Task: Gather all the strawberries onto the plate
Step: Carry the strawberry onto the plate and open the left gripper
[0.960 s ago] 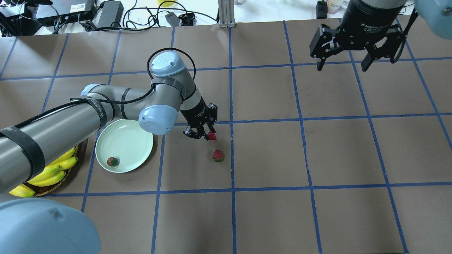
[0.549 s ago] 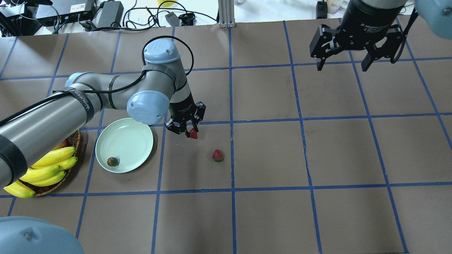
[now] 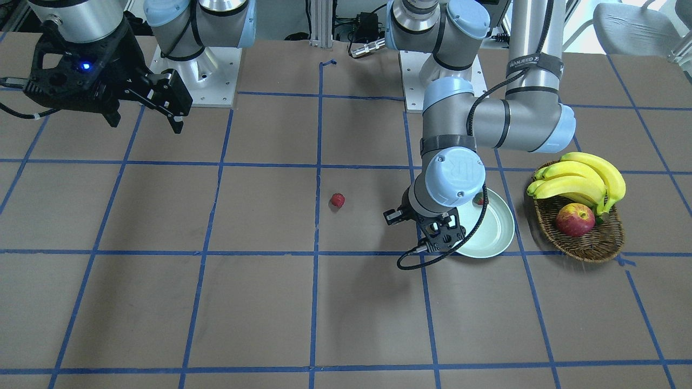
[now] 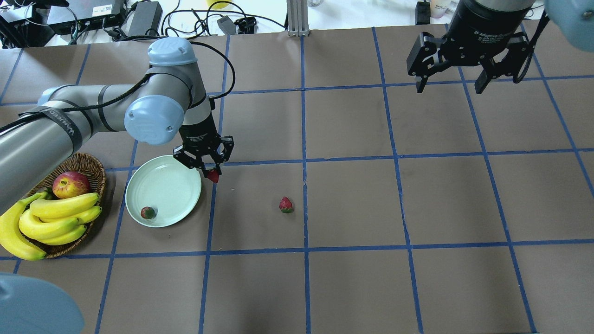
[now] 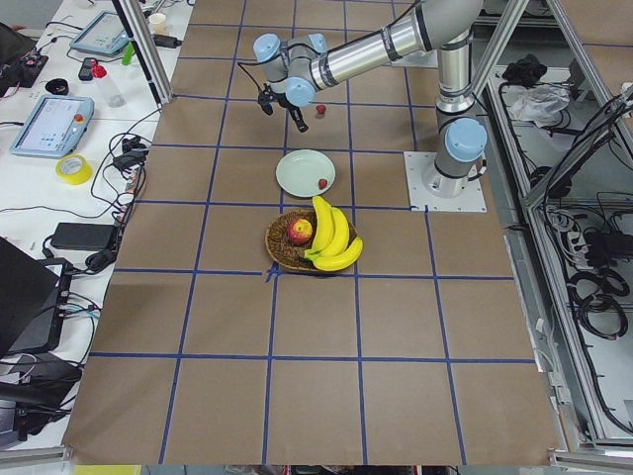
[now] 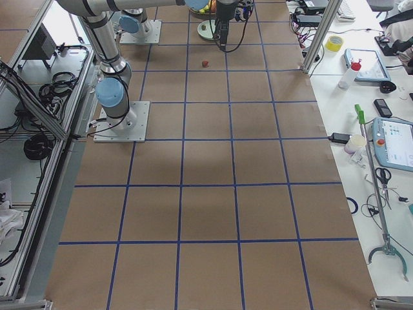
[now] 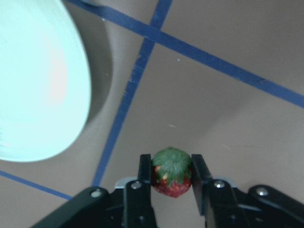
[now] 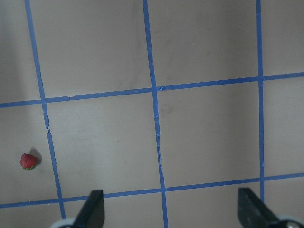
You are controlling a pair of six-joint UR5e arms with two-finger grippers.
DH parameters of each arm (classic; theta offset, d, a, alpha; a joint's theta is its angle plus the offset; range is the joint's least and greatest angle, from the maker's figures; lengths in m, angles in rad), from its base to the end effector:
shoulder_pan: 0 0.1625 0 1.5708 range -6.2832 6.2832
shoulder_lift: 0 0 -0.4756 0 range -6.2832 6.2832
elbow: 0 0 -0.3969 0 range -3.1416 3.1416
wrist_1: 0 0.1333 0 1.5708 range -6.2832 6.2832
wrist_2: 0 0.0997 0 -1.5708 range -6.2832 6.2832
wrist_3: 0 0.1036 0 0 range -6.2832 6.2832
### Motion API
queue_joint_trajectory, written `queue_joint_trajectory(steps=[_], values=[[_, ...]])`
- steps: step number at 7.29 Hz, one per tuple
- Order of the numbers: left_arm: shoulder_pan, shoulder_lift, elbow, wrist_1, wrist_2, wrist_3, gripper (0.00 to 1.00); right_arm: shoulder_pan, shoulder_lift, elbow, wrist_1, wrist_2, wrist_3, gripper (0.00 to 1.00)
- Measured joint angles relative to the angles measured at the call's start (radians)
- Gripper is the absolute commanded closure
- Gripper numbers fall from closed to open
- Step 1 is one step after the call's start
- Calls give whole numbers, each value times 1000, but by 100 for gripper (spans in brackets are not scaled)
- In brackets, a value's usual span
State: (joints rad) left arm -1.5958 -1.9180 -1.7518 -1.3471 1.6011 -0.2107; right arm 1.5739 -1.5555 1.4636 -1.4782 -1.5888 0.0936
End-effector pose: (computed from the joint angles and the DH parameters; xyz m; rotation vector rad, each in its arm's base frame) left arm -0.1443 -0.5653 0.2810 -0.2750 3.0294 0.4581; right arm 0.1330 -0.5017 0.5708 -0.1413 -3.1204 0.0003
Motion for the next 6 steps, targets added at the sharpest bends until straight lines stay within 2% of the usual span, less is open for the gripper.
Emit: queue_joint_trajectory(steps=[2, 4, 5, 6], values=[[71, 38, -13, -40, 95, 235, 100, 0, 0, 1, 0, 0, 0, 0], [118, 61, -43, -59, 152, 354, 100, 0, 0, 1, 0, 0, 0, 0], [131, 64, -68, -59, 159, 373, 85, 0, 0, 1, -1, 0, 0, 0], [140, 66, -83, -59, 161, 379, 85, 0, 0, 1, 0, 0, 0, 0]])
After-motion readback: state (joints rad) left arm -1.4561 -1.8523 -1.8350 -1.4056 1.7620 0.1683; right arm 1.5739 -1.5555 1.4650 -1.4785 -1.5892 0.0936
